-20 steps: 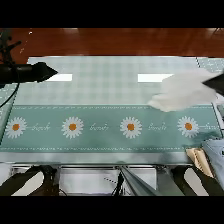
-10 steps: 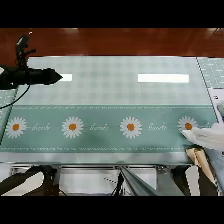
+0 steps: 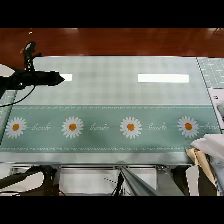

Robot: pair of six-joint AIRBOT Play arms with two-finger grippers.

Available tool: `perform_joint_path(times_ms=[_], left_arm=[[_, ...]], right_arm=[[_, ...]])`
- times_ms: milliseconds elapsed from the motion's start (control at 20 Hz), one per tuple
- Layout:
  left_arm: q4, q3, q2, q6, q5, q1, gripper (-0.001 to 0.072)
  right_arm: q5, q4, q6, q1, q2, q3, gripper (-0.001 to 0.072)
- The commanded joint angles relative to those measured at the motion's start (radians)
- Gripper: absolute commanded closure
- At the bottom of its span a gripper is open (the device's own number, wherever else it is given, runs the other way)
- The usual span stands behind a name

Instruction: Fold the shirts.

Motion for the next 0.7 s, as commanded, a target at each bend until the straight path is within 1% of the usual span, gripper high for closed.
perform_joint_path(times_ms=[0, 50, 100, 150, 200, 250, 300, 350, 400, 450, 550, 650], left_arm=[[-0.001, 0.003, -0.01, 0.003, 0.026, 0.01, 0.0681], [-0.001, 0.004, -0.01, 0.003, 0.026, 0.016, 0.0681], [-0.002, 0.005, -0.01, 0.007, 0.026, 0.023, 0.068], [-0.002, 0.006, -0.01, 0.007, 0.026, 0.03, 0.068], [-0.002, 0.006, -0.01, 0.007, 0.025, 0.037, 0.068], [-0.002, 0.006, -0.01, 0.007, 0.024, 0.044, 0.068], [-0.002, 0.007, -0.009, 0.007, 0.024, 0.051, 0.068], [-0.002, 0.014, -0.009, 0.007, 0.022, 0.055, 0.068], [-0.002, 0.03, -0.008, 0.007, 0.007, 0.058, 0.068], [-0.002, 0.058, -0.008, 0.014, -0.025, 0.06, 0.068], [-0.002, 0.135, -0.006, 0.014, -0.098, 0.064, 0.068], [-0.008, 0.239, -0.005, 0.013, -0.18, 0.064, 0.0677]], right_arm=[[0.005, -0.055, -0.035, -0.002, 0.001, -0.008, 0.0677], [0.005, -0.06, -0.048, -0.002, 0.006, -0.01, 0.0676], [0.005, -0.066, -0.067, -0.002, 0.006, -0.01, 0.066], [0.004, -0.082, -0.079, -0.002, 0.012, -0.01, 0.0538], [0.004, -0.096, -0.098, -0.002, 0.017, -0.01, 0.0441], [0.002, -0.097, -0.109, -0.002, 0.017, -0.01, 0.0435], [-0.018, -0.096, -0.112, -0.002, 0.014, -0.01, 0.0409], [-0.048, -0.08, -0.113, -0.002, 0.011, -0.009, 0.0319], [-0.075, -0.049, -0.12, -0.002, 0.008, -0.008, 0.0286], [-0.11, -0.02, -0.127, -0.002, 0.001, -0.002, 0.0286], [-0.236, 0.104, -0.127, -0.002, -0.022, 0.032, 0.0287], [-0.412, 0.355, -0.146, -0.002, -0.051, 0.095, 0.0286]])
